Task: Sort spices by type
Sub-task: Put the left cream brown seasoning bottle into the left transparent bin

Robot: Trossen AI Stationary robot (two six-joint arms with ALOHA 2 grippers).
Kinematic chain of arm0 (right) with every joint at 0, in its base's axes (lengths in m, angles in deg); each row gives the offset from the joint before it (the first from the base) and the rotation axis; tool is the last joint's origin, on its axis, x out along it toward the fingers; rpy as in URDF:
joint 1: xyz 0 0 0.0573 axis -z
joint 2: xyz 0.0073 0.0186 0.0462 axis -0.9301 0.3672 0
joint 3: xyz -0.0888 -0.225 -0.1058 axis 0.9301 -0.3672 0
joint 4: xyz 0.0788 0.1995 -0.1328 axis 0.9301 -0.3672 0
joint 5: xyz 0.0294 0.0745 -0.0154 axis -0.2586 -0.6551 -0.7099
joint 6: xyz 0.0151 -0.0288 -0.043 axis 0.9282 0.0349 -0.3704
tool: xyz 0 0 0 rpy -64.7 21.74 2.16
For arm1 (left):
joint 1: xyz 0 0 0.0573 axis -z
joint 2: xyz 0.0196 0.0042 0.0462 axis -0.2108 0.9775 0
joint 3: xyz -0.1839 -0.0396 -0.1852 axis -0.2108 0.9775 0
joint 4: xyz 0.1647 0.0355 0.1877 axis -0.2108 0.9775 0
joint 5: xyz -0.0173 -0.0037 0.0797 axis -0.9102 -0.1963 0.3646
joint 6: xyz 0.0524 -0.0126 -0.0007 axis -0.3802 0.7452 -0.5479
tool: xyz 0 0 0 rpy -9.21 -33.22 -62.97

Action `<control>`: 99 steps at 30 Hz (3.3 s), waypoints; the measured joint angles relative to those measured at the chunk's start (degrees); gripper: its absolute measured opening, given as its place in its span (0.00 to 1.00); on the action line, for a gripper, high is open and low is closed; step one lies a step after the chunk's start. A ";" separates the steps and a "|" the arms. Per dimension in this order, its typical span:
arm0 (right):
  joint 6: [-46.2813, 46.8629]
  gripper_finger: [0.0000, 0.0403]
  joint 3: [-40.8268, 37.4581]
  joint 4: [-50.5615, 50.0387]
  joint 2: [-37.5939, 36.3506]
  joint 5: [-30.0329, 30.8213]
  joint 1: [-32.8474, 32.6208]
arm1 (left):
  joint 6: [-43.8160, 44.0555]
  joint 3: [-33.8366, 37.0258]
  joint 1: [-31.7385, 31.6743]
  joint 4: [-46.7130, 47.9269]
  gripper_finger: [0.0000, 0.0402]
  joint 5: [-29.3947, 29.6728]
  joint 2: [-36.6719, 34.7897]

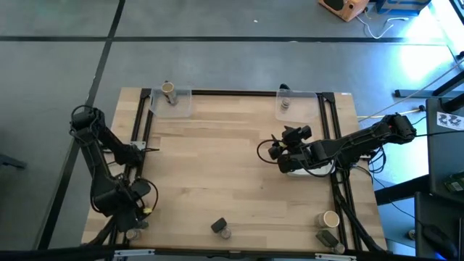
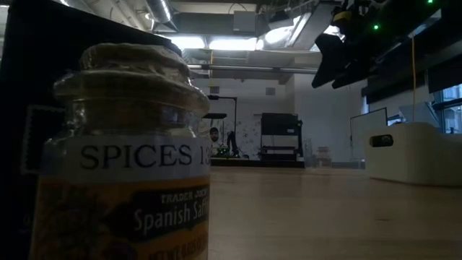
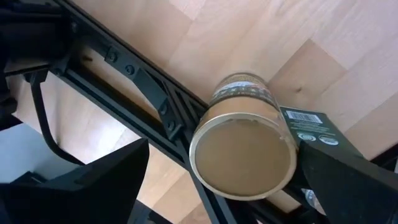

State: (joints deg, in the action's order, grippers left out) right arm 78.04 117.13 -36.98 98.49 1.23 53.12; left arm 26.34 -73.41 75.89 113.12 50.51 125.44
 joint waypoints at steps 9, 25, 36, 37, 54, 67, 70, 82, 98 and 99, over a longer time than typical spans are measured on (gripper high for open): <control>0.00 0.75 0.00 0.21 0.00 0.00 -0.02 | 2.44 0.00 2.94 -0.02 0.98 1.81 0.17; 0.00 0.75 0.00 0.64 0.01 0.00 -0.02 | 6.32 0.00 5.27 -1.57 0.98 5.75 0.17; 0.00 0.75 0.00 0.66 0.00 0.00 -0.07 | 6.38 0.00 6.26 -0.28 0.98 6.05 1.11; 0.00 0.75 0.00 0.72 0.00 -0.01 -0.07 | 6.34 0.00 6.46 -0.27 0.98 6.05 1.52; -0.02 0.75 0.00 1.24 0.02 -0.01 -0.07 | 3.61 0.35 6.80 0.09 0.98 6.81 5.63; -1.55 0.75 0.00 2.80 0.02 -0.02 0.00 | 4.59 5.51 6.79 -4.28 0.83 7.34 6.16; -1.55 0.75 0.00 2.80 0.02 -0.02 0.00 | 4.59 5.70 6.77 -4.52 0.76 7.40 6.08; -1.55 0.75 0.00 2.80 0.02 -0.02 0.00 | 3.94 5.84 2.63 -3.87 0.67 7.62 6.05; -2.82 0.75 0.00 3.19 0.02 -0.13 -0.02 | -8.28 1.11 -12.00 1.86 0.67 19.85 1.29; -2.82 0.75 0.00 3.19 0.02 -0.14 -0.02 | -9.35 0.95 -13.19 1.87 0.67 20.87 0.63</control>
State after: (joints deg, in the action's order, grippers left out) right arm 75.22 117.13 -33.79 98.51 1.09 53.10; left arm 16.98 -72.47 62.70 114.99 71.39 126.07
